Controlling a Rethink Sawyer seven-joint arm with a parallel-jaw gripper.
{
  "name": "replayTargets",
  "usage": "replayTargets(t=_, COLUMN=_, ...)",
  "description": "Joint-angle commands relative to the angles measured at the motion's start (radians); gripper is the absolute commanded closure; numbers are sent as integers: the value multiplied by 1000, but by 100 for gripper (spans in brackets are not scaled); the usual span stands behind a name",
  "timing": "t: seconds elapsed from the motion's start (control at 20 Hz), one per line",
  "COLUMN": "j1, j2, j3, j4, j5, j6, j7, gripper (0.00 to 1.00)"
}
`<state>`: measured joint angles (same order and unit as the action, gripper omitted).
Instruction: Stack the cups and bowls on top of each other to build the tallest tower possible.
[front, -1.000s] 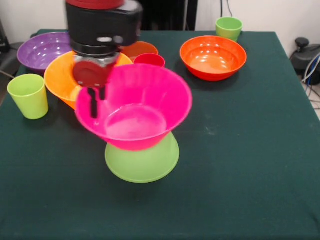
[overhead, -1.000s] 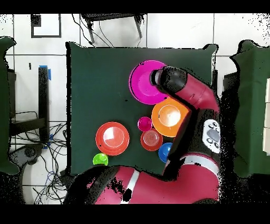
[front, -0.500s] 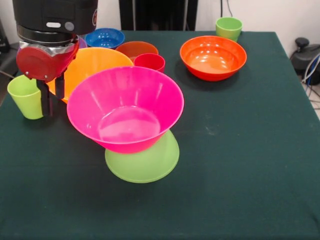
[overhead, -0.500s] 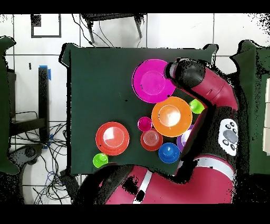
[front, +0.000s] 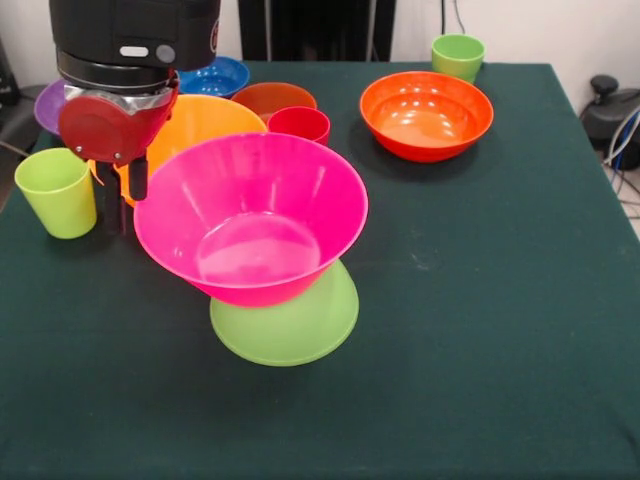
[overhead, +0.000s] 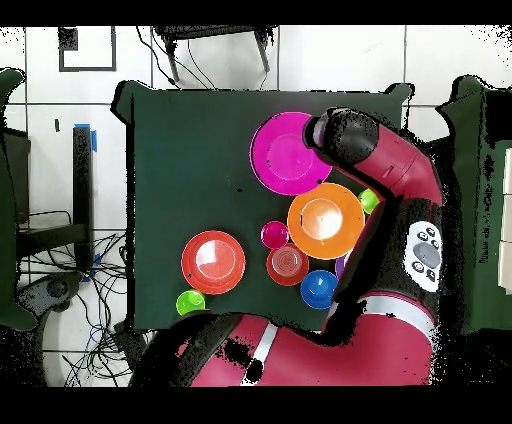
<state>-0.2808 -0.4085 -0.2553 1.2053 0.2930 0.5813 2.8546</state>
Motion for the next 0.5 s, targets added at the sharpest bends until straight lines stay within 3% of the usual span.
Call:
replayTargets(t=0.05, j1=46, j2=-3, j3=68, j4=64, j5=-41, j6=100, j7=-4, gripper=0)
replayTargets(t=0.5, j1=91, j2=-17, j3=56, j4=102, j5=-17, j6=97, j7=58, gripper=0)
